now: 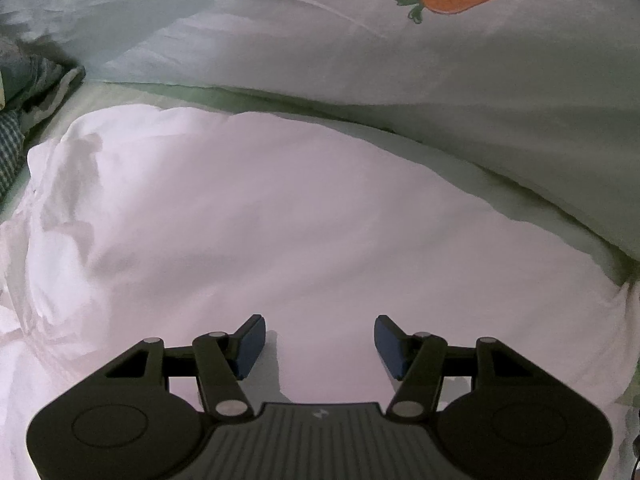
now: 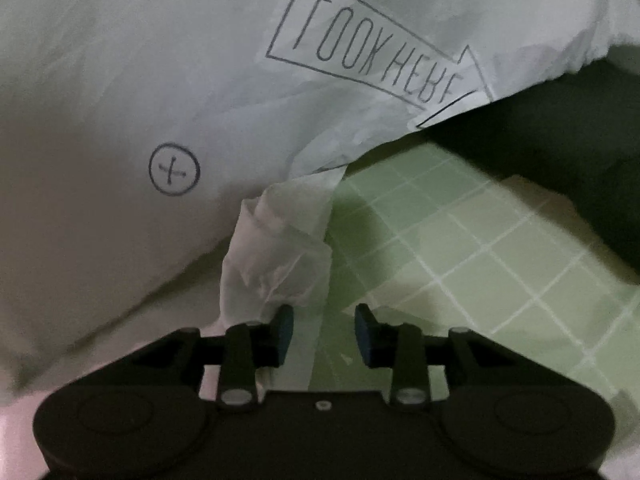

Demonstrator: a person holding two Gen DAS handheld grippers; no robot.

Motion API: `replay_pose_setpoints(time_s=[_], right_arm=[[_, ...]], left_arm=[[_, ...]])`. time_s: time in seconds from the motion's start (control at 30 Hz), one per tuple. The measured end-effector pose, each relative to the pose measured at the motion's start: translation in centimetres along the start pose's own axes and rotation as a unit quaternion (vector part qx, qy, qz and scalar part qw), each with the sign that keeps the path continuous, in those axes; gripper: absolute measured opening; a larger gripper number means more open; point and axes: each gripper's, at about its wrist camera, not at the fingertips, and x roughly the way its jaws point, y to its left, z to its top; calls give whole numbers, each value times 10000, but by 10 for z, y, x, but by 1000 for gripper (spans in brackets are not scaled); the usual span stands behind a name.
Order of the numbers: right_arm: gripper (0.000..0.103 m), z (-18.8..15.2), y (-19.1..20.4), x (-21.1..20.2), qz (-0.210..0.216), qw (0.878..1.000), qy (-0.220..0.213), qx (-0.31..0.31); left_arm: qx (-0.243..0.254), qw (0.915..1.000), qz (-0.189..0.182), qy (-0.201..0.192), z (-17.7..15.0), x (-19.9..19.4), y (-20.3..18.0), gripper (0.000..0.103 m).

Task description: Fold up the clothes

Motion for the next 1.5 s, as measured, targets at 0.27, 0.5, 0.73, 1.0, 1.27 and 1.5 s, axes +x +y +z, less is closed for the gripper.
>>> replay_pose_setpoints(time_s=[0.27, 0.5, 0.73, 1.0, 1.27, 1.5], right_arm=[[55, 1, -2, 9, 1026, 9905, 90, 906], [27, -1, 14, 11, 750, 9943, 19, 758], [7, -2, 49, -61, -667, 9962, -369, -421], [40, -10, 56, -114, -2333, 9570, -201, -1713], [39, -35, -1, -141, -2307, 9719, -475, -16], [30, -39, -39, -142, -2377, 9629, -926, 879]], left_arm=[[23, 10000, -43, 25, 0, 0, 2, 62], [-118, 9999, -41, 75, -1, 2, 3, 62], [-208, 9998, 38, 3, 1, -1, 4, 62], [-360, 9993, -83, 115, -4, 4, 0, 62], [-191, 9997, -112, 87, -11, -5, -5, 62], [-97, 9998, -114, 100, -11, -6, -5, 62]])
